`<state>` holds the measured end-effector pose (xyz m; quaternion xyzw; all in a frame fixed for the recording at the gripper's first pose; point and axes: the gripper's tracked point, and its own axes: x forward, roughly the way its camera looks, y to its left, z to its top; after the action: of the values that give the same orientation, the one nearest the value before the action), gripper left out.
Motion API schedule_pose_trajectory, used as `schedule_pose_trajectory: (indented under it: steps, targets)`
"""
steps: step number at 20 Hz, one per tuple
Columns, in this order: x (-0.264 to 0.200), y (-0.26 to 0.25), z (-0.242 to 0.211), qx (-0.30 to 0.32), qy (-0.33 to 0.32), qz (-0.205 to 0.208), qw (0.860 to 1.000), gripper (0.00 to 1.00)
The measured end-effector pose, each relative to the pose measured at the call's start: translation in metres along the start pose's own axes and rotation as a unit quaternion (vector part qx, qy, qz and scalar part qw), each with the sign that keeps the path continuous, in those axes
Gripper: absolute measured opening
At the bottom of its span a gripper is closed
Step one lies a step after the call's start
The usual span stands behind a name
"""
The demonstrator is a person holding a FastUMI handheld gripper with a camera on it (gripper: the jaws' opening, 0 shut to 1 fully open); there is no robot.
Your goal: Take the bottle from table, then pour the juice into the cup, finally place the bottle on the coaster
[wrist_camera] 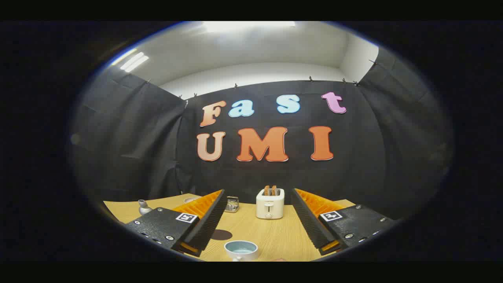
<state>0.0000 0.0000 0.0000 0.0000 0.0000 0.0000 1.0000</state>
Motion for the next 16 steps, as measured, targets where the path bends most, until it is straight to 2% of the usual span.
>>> schedule_pose_trajectory:
  steps: [16]
  targets:
    - [-0.009,0.022,0.008,-0.008,-0.005,0.016,1.0,0.97]
